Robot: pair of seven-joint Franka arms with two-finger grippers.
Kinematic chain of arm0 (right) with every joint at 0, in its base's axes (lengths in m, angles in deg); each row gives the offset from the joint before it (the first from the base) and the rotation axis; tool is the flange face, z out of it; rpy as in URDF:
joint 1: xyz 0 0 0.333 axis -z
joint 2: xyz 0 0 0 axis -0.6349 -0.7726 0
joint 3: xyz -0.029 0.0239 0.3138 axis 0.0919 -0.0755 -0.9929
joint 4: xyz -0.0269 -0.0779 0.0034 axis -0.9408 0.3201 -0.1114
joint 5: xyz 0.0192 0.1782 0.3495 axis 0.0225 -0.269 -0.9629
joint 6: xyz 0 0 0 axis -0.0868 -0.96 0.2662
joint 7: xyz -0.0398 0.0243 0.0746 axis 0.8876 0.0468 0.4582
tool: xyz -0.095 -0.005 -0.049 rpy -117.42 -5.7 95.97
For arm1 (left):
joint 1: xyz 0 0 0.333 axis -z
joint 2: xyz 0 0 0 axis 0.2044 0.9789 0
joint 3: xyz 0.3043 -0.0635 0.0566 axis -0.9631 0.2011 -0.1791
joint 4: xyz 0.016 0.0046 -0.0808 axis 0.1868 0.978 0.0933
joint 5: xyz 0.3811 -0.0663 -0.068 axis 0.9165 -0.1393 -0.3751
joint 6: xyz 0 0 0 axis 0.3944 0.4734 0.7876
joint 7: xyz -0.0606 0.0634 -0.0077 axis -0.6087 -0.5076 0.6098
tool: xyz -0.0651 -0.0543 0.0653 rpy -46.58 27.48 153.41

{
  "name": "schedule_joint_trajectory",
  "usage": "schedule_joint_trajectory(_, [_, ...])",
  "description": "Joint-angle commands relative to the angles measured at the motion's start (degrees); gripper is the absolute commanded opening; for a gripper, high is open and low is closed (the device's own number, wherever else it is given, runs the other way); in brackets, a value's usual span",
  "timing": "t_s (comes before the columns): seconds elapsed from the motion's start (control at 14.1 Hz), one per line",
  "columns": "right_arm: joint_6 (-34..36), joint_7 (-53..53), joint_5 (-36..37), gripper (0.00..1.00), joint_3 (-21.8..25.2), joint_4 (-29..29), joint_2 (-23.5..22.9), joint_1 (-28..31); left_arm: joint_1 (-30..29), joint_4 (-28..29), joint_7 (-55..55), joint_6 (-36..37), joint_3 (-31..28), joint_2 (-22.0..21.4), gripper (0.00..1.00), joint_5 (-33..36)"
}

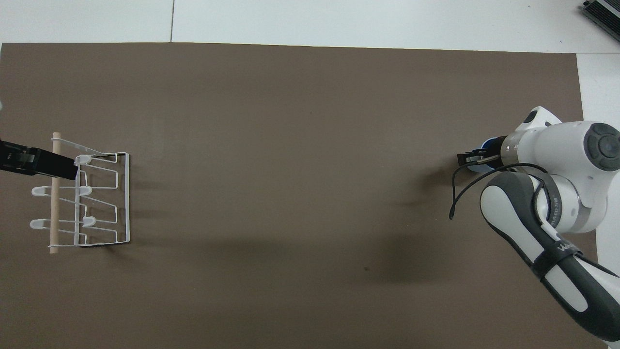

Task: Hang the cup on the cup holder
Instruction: 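Close the right gripper on the cup rim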

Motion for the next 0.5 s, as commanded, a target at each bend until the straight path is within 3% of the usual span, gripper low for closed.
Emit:
schedule_joint_trajectory(0.0, [0.2,-0.2,1.0,0.0,-0.2,0.1,0.3,1.5,0.2,2.4,0.0,-0.8,-0.2,-2.1,1.0,-0.7])
schedule_joint_trajectory(0.43, [5.8,-0.1,1.0,0.0,0.0,2.9,1.4,2.2,0.2,3.0,0.1,-0.8,-0.2,-2.4,1.0,-0.7])
